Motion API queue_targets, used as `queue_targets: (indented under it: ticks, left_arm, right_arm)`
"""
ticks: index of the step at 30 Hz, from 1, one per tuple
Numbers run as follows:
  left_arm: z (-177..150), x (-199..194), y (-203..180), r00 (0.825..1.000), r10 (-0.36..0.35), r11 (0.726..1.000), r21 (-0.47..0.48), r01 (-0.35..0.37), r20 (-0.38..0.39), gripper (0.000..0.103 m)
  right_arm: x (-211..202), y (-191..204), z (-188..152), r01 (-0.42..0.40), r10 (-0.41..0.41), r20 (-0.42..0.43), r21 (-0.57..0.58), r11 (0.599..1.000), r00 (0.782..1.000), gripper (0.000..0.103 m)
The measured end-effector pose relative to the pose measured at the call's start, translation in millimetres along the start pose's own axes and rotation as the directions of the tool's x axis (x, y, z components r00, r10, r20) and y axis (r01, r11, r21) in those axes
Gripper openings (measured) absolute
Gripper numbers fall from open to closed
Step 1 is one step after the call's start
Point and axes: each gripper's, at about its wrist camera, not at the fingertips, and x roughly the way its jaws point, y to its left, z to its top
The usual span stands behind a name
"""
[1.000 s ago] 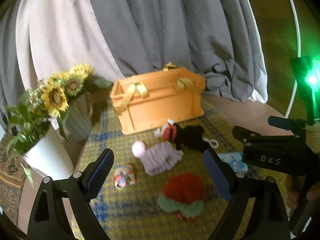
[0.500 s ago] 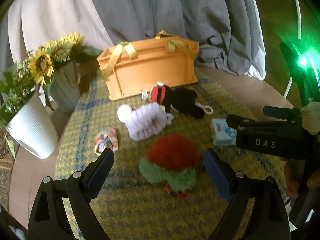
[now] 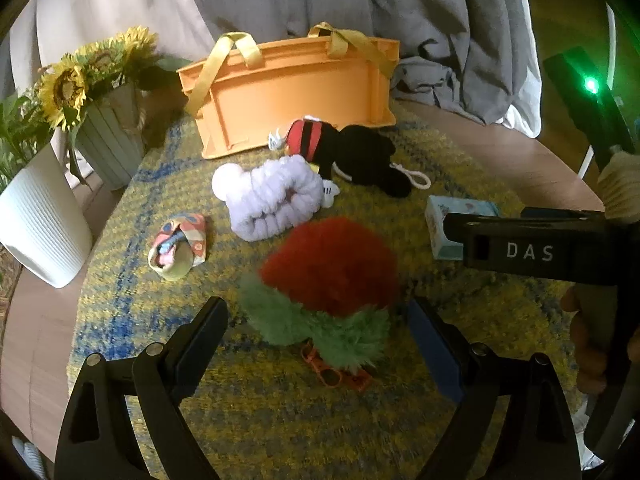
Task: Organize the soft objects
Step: 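Grasp the red-green pompom toy with the left tool while the right tool grasps the blue tissue pack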
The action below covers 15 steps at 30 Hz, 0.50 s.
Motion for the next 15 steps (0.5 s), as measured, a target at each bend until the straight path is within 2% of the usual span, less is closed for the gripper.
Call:
queue_targets:
  ticks: [6,15]
  left_arm:
    - [-1,15,1,1.000,0.013,1.000,-0.007,-0.013,-0.011,0.089]
    - [0,30,6,1.000,-0.002,1.000,-0.014,0.001,-0.029,0.071]
  right_arm:
    - [13,4,2,-0.006,0.006,-0.023,-0.011,1.000,1.000,0.097]
    - [21,11,7,-0.023,0.022,-0.039,-0.016,1.000,0.999,0.097]
